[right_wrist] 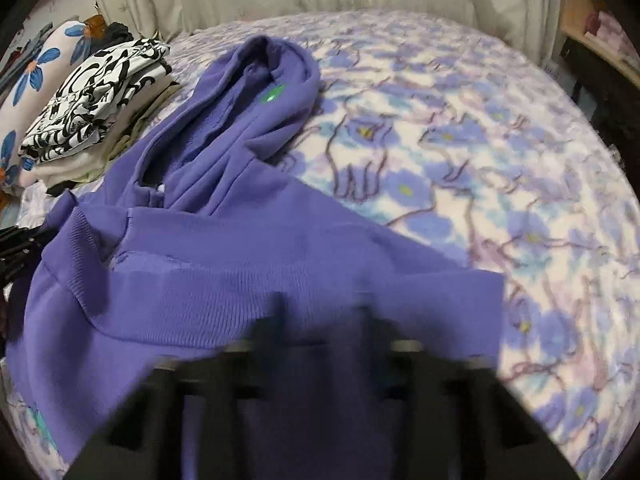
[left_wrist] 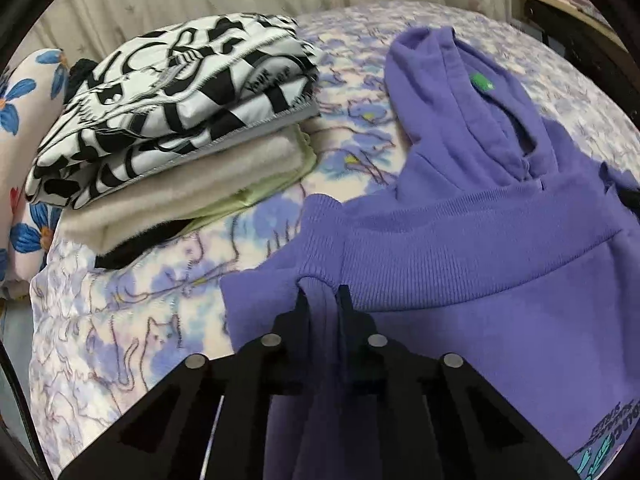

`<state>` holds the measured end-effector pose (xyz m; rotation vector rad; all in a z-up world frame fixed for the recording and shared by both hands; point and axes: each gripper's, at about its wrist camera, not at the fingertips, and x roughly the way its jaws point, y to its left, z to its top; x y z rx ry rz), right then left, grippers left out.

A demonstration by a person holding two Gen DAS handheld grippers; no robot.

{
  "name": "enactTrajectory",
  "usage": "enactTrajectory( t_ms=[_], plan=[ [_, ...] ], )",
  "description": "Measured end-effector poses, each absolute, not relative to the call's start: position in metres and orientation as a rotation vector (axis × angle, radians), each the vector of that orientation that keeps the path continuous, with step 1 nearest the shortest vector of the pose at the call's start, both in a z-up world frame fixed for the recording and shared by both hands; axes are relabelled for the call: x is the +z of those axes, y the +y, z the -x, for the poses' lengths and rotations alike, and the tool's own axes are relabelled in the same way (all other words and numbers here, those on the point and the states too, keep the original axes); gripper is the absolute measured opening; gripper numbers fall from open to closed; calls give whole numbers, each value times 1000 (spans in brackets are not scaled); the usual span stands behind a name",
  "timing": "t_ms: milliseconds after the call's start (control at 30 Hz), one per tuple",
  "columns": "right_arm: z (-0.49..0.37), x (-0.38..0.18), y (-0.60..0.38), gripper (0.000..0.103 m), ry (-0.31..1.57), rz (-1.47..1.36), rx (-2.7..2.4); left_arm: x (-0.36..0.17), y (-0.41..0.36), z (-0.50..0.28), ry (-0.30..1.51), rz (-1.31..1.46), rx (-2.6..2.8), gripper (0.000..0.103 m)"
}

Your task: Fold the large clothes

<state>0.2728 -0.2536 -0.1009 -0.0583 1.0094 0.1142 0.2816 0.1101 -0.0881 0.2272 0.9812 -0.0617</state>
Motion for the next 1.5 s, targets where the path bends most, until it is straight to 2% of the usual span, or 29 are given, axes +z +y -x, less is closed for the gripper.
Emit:
enactTrajectory(
  t_ms=[367,533,667,733,800,900,1200,1333,1500],
  plan=[
    [-235,-35,-311,7,779,-261,40,-37,131,-276,864,-37,-102,8],
    [-264,-75,-329,8,909,-382,10,-65,148,-301,959,113,-108,9],
    [-276,-107,-335,13,1017,-422,-12,-91,157,-307,1022,164,-100,23],
    [-273,-103,-332,16,1015,-397,-2,-89,159,-303,1004,160,-99,32],
    [-270,-96,-326,31,1006,-349,15,-84,159,-299,990,121,-89,44],
    [-264,-82,-314,50,964,-243,43,-78,158,-295,968,47,-75,50],
    [-267,-74,-278,56,972,-44,194,-65,107,-283,883,-301,-108,50],
    [-270,-81,-270,56,988,28,202,-62,91,-283,858,-356,-132,50],
    [-285,-101,-266,56,1041,46,208,-79,81,-297,924,-385,-152,50]
  ],
)
